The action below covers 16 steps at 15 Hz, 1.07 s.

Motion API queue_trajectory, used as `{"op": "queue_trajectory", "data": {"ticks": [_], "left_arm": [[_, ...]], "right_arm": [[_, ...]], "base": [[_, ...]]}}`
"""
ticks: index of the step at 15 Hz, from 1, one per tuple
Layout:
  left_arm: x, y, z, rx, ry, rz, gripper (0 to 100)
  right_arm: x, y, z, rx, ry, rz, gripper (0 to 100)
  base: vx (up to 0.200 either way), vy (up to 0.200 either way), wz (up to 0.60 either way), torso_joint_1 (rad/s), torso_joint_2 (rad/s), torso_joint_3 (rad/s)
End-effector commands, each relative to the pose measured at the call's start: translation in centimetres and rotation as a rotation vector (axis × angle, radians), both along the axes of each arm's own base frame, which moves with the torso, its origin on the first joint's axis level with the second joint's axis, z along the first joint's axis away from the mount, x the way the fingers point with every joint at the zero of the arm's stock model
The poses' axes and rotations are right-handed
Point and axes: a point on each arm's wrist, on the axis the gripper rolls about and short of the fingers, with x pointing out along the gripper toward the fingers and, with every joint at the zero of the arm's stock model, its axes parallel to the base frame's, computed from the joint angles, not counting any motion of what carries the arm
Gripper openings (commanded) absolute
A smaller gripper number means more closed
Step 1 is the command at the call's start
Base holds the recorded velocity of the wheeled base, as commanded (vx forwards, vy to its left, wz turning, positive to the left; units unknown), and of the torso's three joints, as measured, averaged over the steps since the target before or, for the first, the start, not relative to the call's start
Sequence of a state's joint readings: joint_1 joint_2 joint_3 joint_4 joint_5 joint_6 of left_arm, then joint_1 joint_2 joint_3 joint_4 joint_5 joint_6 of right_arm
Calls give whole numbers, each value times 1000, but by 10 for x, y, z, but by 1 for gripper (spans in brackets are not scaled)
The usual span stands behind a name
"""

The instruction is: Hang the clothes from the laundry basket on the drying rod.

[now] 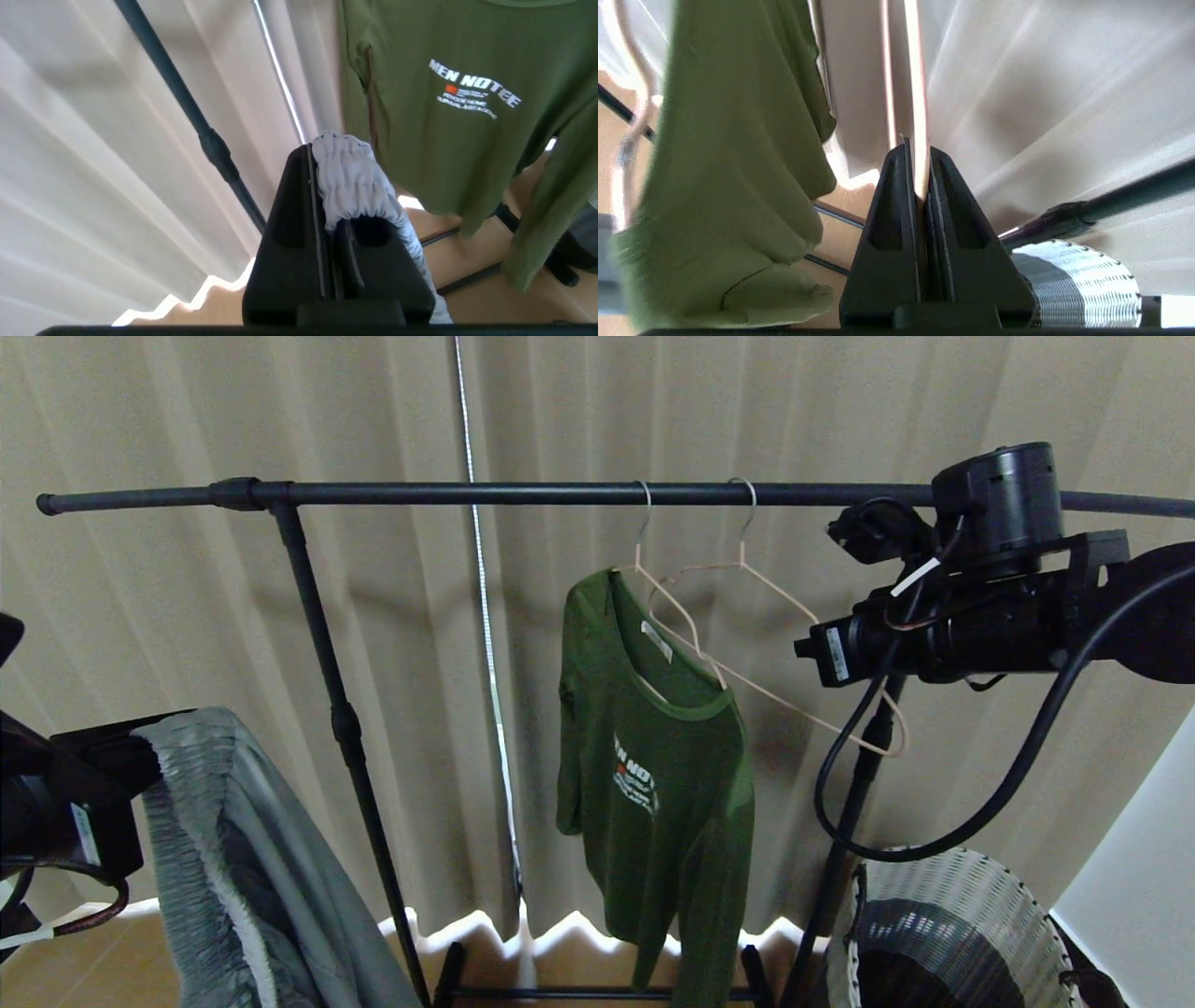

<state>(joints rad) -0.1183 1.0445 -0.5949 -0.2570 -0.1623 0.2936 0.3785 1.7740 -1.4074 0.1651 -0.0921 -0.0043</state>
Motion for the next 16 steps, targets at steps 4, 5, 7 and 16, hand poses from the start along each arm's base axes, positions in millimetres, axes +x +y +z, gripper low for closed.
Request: {"op": "queue_trajectory", "data": {"ticks": [4, 5, 7, 16], "left_arm": [[2, 0, 1, 2, -3, -2, 0], [2, 0, 2, 2, -5, -2, 0], [2, 0, 3, 1, -8, -2, 0], [3, 0, 3, 4, -6, 13, 0]], "right_arm": [[-13, -14, 21, 38, -57, -32, 0], [-14, -16, 22, 43, -59, -39, 0], [-18, -24, 29, 53, -80, -55, 0], [-88, -48, 39, 93, -111, -66, 0]], "base": [[0, 0, 0, 0, 0, 0], [0, 0, 0, 0, 0, 0], [0, 0, 0, 0, 0, 0], [0, 0, 0, 0, 0, 0]]}}
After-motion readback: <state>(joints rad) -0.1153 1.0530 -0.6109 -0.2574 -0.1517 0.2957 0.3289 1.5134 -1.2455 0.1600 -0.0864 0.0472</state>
